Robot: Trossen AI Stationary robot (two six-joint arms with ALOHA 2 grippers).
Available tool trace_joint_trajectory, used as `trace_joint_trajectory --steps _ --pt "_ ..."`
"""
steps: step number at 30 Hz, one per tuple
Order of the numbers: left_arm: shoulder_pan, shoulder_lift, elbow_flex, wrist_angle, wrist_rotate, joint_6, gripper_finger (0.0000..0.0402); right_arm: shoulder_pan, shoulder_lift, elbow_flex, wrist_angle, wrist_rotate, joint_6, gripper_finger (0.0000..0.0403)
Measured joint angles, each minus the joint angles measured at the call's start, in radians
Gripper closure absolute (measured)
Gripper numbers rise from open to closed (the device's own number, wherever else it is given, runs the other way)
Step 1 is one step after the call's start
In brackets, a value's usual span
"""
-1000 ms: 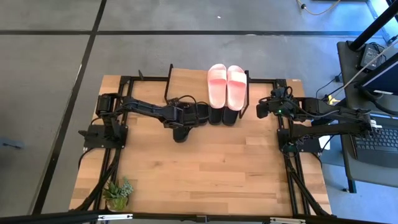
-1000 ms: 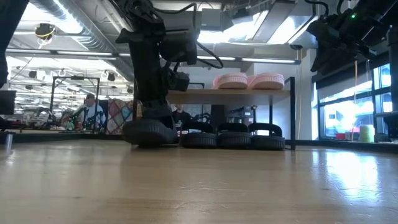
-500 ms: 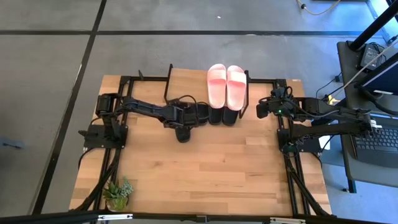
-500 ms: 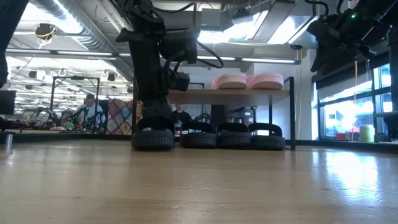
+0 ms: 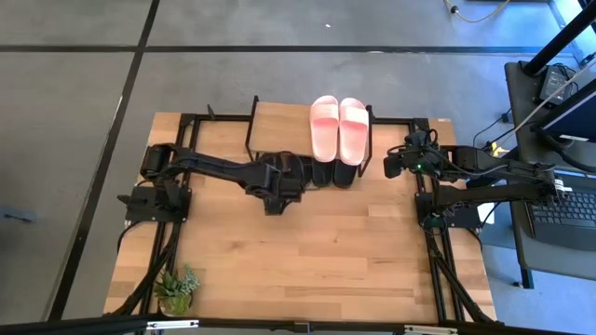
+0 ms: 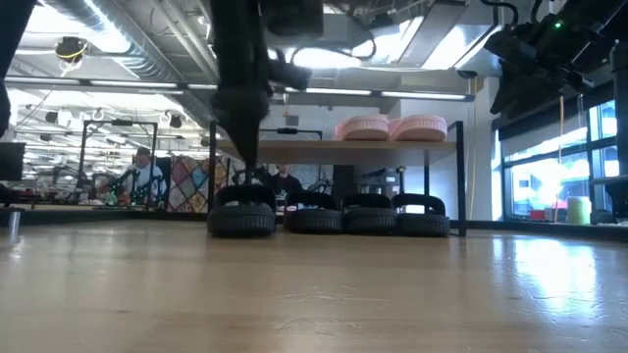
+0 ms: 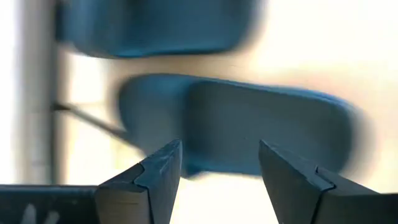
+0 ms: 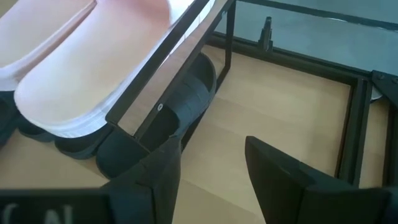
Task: Pick and place slides into the shelf
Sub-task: Put the black slide under the shelf
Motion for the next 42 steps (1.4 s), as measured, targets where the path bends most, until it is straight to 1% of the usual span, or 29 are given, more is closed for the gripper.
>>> trace_joint_trajectory --steps 2,5,6,7,10,13,15,17,20,24,27,29,32,39,42 --pt "-0.028 -0.021 0.009 -0.013 0.13 0.003 0.0197 0.0 0.0 0.0 0.0 -0.003 0.0 0.0224" --pt "-0.061 -0.068 -0.016 0.058 0.37 0.032 0.0197 0.0 0.0 0.0 0.0 -0.004 -0.001 0.0224" --pt "-0.071 -0.089 -0.036 0.088 0.412 0.03 0.0197 0.0 0.0 0.0 0.0 -0.004 -0.001 0.0224" --pt "-0.08 -0.11 -0.059 0.131 0.429 0.021 0.0197 0.0 0.0 0.0 0.0 -0.004 -0.002 0.0224" --pt "-0.094 -0.194 -0.153 0.269 0.415 -0.028 0.0197 0.0 0.0 0.0 -0.002 -0.005 -0.006 0.0224" --pt "-0.095 -0.274 -0.278 0.467 0.39 -0.084 0.0197 0.0 0.0 0.0 -0.006 -0.004 -0.008 0.0224" --pt "-0.095 -0.318 -0.367 0.603 0.405 -0.112 0.0197 0.0 0.0 0.0 -0.013 -0.004 -0.009 0.0224" --pt "-0.102 -0.349 -0.446 0.716 0.442 -0.141 0.0197 0.0 0.0 0.0 -0.016 -0.004 -0.011 0.0224" --pt "-0.12 -0.374 -0.556 0.799 0.456 -0.214 0.0197 0.0 0.0 0.0 -0.026 -0.004 -0.011 0.0224" --pt "-0.142 -0.376 -0.666 0.865 0.437 -0.292 0.0197 0.0 0.0 0.0 -0.037 -0.004 -0.01 0.0224" --pt "-0.154 -0.376 -0.732 0.965 0.372 -0.372 0.0197 0.0 0.0 0.0 -0.038 -0.003 -0.007 0.0224" --pt "-0.154 -0.376 -0.763 1.031 0.345 -0.392 0.0197 0.0 0.0 0.0 -0.037 -0.003 -0.007 0.0224" --pt "-0.161 -0.376 -0.785 1.115 0.345 -0.392 0.0197 0.0 0.0 0.0 -0.037 -0.003 -0.004 0.0224" --pt "-0.172 -0.37 -0.802 1.125 0.272 -0.392 0.0198 0.0 0.0 0.0 -0.037 -0.003 -0.003 0.0224" --pt "-0.172 -0.351 -0.805 1.129 0.265 -0.39 0.0198 0.0 0.0 0.0 -0.036 -0.002 -0.003 0.0224"
